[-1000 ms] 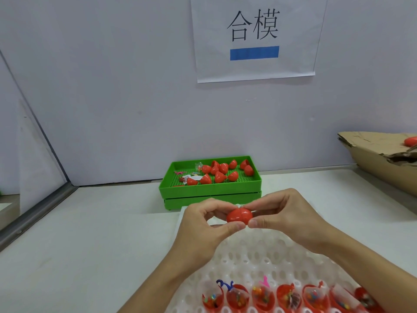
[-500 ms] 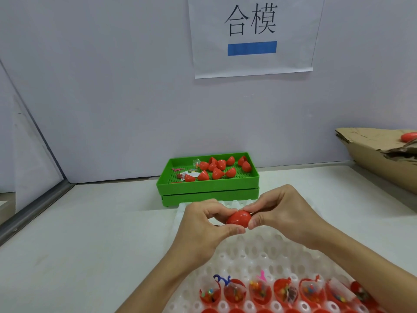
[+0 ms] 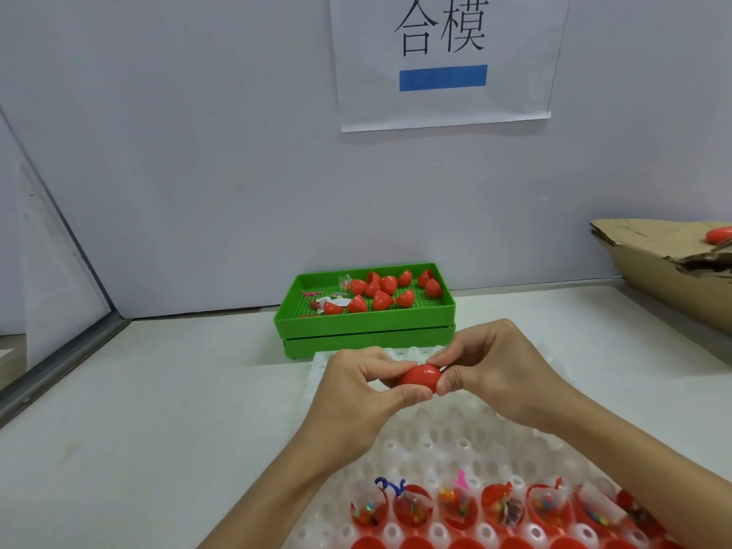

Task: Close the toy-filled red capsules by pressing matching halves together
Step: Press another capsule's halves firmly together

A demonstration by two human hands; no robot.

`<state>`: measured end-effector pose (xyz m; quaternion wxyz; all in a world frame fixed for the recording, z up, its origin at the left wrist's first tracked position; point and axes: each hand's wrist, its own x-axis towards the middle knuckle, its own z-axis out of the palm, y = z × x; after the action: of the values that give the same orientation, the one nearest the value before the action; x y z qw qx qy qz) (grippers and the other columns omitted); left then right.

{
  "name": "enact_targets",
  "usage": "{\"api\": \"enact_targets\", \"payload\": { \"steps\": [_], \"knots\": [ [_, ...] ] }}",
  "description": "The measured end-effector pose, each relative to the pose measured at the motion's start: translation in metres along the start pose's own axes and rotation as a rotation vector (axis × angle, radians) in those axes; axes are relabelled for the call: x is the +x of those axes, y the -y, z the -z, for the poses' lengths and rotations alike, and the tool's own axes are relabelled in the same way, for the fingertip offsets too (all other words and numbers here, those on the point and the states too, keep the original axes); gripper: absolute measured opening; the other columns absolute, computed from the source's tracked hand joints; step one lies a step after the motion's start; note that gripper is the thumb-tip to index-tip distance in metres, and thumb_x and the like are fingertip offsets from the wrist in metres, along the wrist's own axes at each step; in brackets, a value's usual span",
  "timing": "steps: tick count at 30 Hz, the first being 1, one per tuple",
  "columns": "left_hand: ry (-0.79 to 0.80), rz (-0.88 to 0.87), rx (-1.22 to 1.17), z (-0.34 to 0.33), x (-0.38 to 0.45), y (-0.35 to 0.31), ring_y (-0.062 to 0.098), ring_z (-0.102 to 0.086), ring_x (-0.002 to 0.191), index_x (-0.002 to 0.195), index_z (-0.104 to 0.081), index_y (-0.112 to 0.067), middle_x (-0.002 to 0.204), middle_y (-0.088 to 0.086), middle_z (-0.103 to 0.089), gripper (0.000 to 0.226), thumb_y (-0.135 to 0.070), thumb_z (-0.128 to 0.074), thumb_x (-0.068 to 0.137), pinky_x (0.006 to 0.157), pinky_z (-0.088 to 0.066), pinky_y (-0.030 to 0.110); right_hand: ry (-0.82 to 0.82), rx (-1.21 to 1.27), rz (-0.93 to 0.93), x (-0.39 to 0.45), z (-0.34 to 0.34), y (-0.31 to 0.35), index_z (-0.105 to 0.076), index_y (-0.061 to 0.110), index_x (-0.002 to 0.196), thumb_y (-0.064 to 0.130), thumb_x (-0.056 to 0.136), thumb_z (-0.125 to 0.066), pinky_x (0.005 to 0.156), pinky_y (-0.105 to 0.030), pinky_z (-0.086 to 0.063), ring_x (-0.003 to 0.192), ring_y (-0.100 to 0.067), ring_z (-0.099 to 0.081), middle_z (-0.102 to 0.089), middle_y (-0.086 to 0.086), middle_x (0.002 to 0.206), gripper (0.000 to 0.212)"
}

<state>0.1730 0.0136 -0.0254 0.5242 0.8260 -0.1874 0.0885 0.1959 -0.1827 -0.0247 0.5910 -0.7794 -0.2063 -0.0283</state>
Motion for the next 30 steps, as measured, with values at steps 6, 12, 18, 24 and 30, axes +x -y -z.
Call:
{"api": "enact_targets", "payload": {
  "steps": [6,12,18,24,30],
  "knots": [
    [0.035,0.015,-0.044,0.0030,0.0013,0.0012,0.005,-0.061,0.074,0.097,-0.081,-0.023,0.080,0.000,-0.071,0.019,-0.017,-0.081,0.079,0.070,-0.048,0.017,0.011,-0.008,0.011,0.0012,-0.0007,-0.0007,-0.080,0.022,0.075,-0.003,0.070,-0.084,0.075,-0.028,-0.060,0.076,-0.022,-0.076,-0.078,-0.004,0.078,0.025],
    [0.056,-0.011,-0.053,0.0027,0.0013,0.0001,0.010,-0.067,0.085,0.101,-0.080,-0.025,0.090,-0.002,-0.074,0.022,-0.019,-0.081,0.079,0.075,-0.053,0.022,-0.002,0.065,-0.013,0.0004,0.0014,-0.0009,-0.079,0.019,0.076,0.008,0.066,-0.087,0.076,-0.029,-0.060,0.078,-0.024,-0.076,-0.078,-0.006,0.080,0.017],
    [0.023,-0.012,0.014,-0.0005,0.0016,0.0007,0.006,-0.060,0.076,0.096,-0.081,-0.025,0.081,-0.001,-0.070,0.022,-0.019,-0.084,0.075,0.072,-0.046,0.018,0.045,0.047,0.007,0.0005,0.0013,-0.0021,-0.079,0.010,0.075,0.002,0.066,-0.087,0.075,-0.027,-0.060,0.077,-0.025,-0.076,-0.077,-0.009,0.079,0.015],
    [0.026,0.001,0.006,-0.0009,0.0014,0.0014,0.008,-0.059,0.076,0.095,-0.081,-0.027,0.080,0.000,-0.068,0.021,-0.017,-0.083,0.076,0.069,-0.044,0.014,0.056,0.050,0.017,0.0009,0.0023,-0.0006,-0.081,0.012,0.073,0.010,0.066,-0.087,0.072,-0.022,-0.057,0.074,-0.023,-0.075,-0.077,-0.008,0.075,0.010],
    [0.029,-0.023,0.049,-0.0027,-0.0002,0.0013,0.007,-0.059,0.080,0.095,-0.081,-0.028,0.081,-0.005,-0.065,0.019,-0.019,-0.081,0.079,0.074,-0.044,0.014,0.071,0.042,0.000,-0.0007,0.0033,0.0012,-0.082,0.015,0.076,0.010,0.069,-0.087,0.072,-0.022,-0.058,0.076,-0.022,-0.076,-0.078,-0.006,0.077,0.010]
  ]
}}
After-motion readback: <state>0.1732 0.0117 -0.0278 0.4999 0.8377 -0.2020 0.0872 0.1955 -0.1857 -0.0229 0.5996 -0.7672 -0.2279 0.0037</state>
